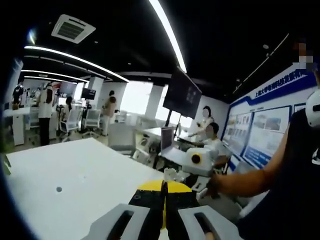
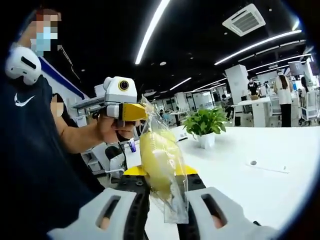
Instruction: Compare the silicone blocks by pressing each to a similar depth, holding the contact briefly, and releasing to observe deformation and rebound differences across the visible hardness samples.
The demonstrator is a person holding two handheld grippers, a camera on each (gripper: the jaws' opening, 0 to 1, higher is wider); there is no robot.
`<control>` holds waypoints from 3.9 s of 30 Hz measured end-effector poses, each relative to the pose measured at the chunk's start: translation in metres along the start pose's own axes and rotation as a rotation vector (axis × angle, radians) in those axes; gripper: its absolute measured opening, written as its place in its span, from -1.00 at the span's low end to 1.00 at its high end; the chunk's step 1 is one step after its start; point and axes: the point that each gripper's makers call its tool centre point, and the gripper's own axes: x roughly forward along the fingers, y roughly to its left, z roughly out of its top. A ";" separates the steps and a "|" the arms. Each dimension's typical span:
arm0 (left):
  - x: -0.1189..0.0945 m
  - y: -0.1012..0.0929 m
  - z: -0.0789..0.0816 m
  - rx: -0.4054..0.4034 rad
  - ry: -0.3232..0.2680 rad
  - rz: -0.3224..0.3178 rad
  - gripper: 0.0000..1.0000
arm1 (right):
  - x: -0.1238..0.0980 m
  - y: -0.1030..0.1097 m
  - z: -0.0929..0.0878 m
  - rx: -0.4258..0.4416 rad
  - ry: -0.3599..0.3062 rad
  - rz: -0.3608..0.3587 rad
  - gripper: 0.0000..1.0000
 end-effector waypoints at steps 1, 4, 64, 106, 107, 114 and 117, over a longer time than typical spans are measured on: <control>0.000 0.000 0.000 -0.002 -0.001 -0.001 -1.00 | 0.000 0.001 0.001 0.001 -0.007 0.006 -0.74; -0.001 -0.002 0.003 -0.008 -0.008 -0.009 -1.00 | 0.001 0.002 0.003 0.012 -0.022 0.004 -0.70; 0.030 0.023 -0.016 -0.223 -0.070 0.049 -1.00 | -0.108 -0.089 -0.031 -0.077 -0.065 -0.572 0.93; 0.089 0.064 -0.134 -0.555 -0.040 0.076 -1.00 | -0.171 -0.094 -0.102 -0.038 0.002 -0.721 0.93; 0.091 0.064 -0.136 -0.553 -0.036 0.076 -1.00 | -0.171 -0.094 -0.103 -0.033 0.006 -0.726 0.93; 0.102 0.069 -0.158 -0.562 0.000 0.073 -1.00 | -0.178 -0.097 -0.113 -0.012 0.023 -0.749 0.93; 0.106 0.068 -0.172 -0.562 0.024 0.077 -1.00 | -0.181 -0.097 -0.118 0.009 0.029 -0.760 0.93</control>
